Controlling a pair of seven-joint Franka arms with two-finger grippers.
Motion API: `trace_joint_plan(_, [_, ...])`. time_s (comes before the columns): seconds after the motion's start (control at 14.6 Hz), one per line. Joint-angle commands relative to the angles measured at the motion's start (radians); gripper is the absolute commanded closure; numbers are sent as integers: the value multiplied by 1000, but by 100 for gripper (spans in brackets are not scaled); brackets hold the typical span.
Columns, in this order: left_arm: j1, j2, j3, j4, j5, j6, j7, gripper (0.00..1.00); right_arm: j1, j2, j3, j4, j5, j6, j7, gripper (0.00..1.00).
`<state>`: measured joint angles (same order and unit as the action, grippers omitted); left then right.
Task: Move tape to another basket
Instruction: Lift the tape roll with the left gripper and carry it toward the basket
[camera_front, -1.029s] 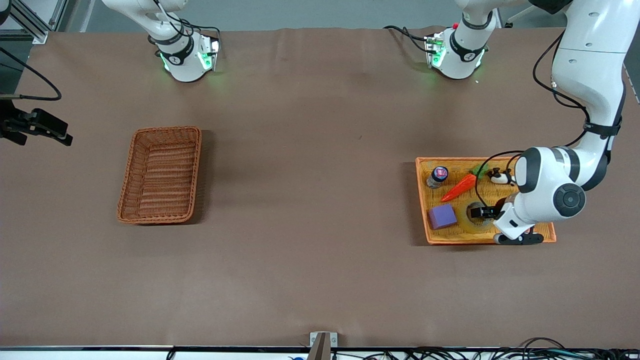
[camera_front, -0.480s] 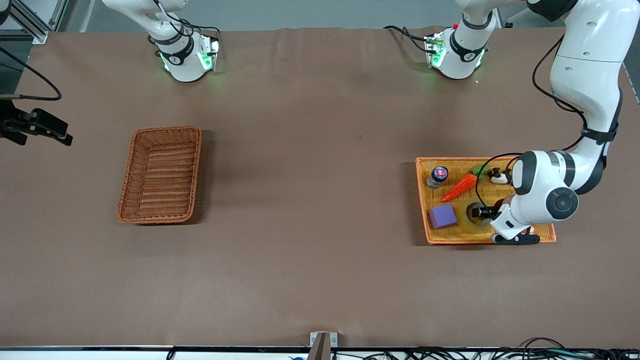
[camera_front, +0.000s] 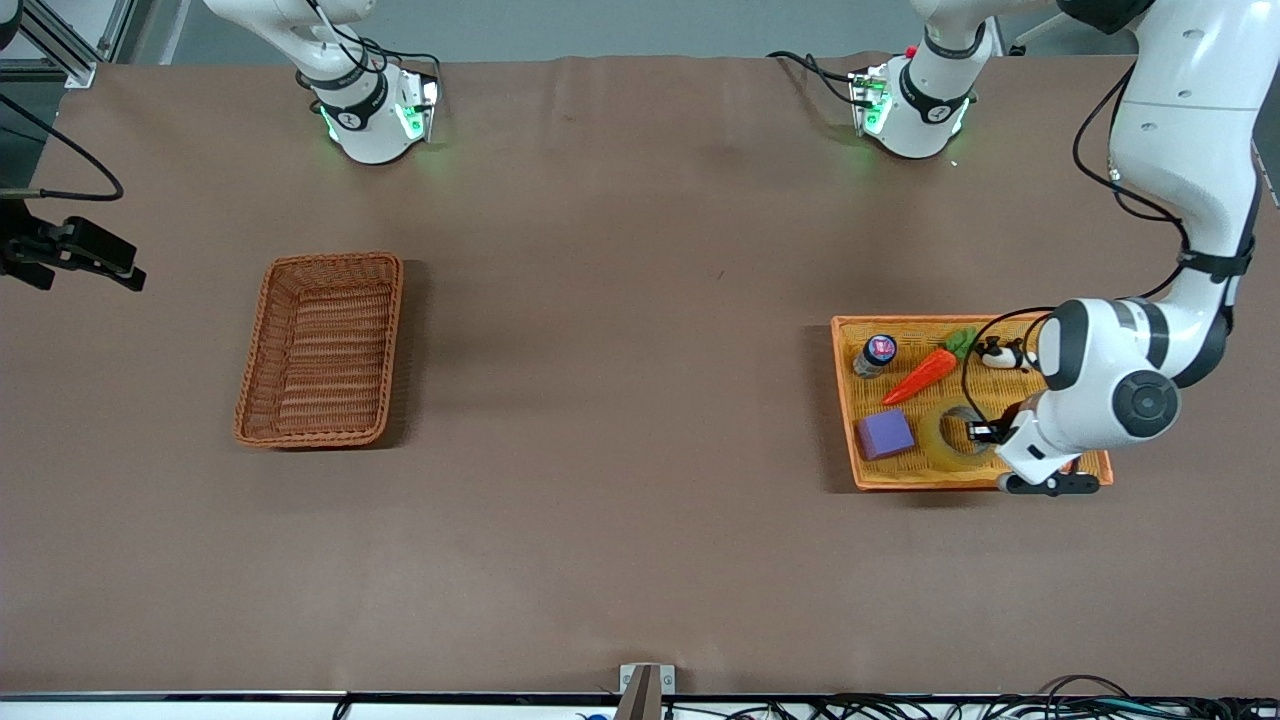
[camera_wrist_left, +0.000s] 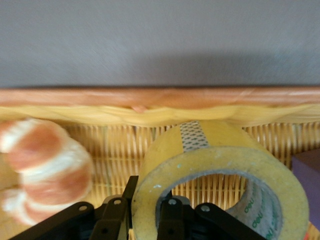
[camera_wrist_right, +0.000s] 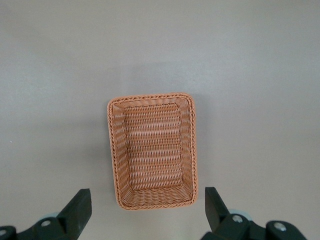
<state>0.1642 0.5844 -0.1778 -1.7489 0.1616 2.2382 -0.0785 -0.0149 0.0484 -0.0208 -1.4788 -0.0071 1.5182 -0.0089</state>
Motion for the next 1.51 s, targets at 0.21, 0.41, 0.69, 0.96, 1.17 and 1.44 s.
trace_joint_plan(0.21, [-3,-163,-126,107,15,-318,-9,100,-17,-15,12,-15,21,2,-13,0])
trace_joint_plan(0.41, [-44,-152,-225,172,13,-373,-78,100,-17,-15,12,-15,21,3,-13,0])
trace_joint_plan(0.69, [-239,-103,-232,195,9,-373,-220,100,-19,-15,12,-15,21,2,-13,0])
trace_joint_plan(0.96, [-458,66,-227,354,4,-365,-432,100,-17,-15,10,-17,21,0,-13,0])
trace_joint_plan(1.17, [-560,175,-223,445,4,-348,-490,100,-17,-15,12,-18,21,-3,-13,0])
trace_joint_plan(1.44, [-679,308,-207,531,4,-286,-494,100,-17,-15,10,-20,21,-3,-13,0])
